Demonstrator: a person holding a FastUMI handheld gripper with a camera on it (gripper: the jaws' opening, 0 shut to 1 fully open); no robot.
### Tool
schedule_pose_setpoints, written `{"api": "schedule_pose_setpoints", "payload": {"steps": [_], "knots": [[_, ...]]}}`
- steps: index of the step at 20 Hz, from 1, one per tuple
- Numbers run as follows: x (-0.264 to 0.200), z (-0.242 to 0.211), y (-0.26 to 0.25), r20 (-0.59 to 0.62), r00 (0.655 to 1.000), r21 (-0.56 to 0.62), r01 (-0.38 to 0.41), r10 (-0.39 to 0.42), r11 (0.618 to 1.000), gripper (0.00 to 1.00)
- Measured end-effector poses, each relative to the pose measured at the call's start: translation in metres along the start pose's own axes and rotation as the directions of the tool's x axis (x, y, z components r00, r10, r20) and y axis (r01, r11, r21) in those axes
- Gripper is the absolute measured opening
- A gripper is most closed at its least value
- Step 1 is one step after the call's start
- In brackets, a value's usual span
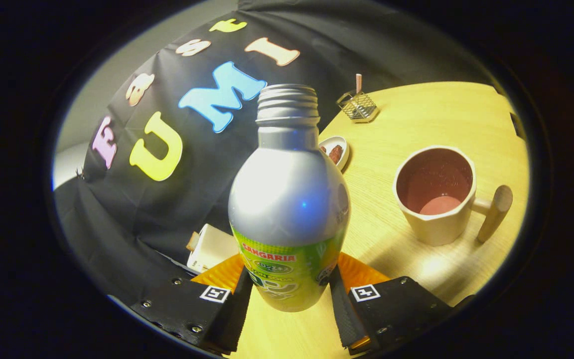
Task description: Take the bottle from table, then pour the juice into the cup, finally place the bottle on the coaster
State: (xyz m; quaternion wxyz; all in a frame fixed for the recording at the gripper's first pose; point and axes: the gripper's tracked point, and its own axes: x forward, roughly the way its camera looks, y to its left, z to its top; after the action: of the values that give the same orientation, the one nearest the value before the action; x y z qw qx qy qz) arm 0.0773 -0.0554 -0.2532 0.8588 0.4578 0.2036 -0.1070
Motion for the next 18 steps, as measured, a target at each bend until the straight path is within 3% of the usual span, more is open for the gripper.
{"api": "schedule_pose_setpoints", "payload": {"steps": [8, 13, 18], "knots": [[0.004, 0.001, -0.011, -0.006, 1.0, 0.2, 0.025, -0.024, 0.979, 0.73], [0.001, -0.002, -0.012, -0.021, 1.0, 0.372, 0.024, -0.017, 0.928, 0.73], [0.0, -0.006, -0.017, -0.059, 0.998, 0.461, 0.033, -0.006, 0.887, 0.73]]}}
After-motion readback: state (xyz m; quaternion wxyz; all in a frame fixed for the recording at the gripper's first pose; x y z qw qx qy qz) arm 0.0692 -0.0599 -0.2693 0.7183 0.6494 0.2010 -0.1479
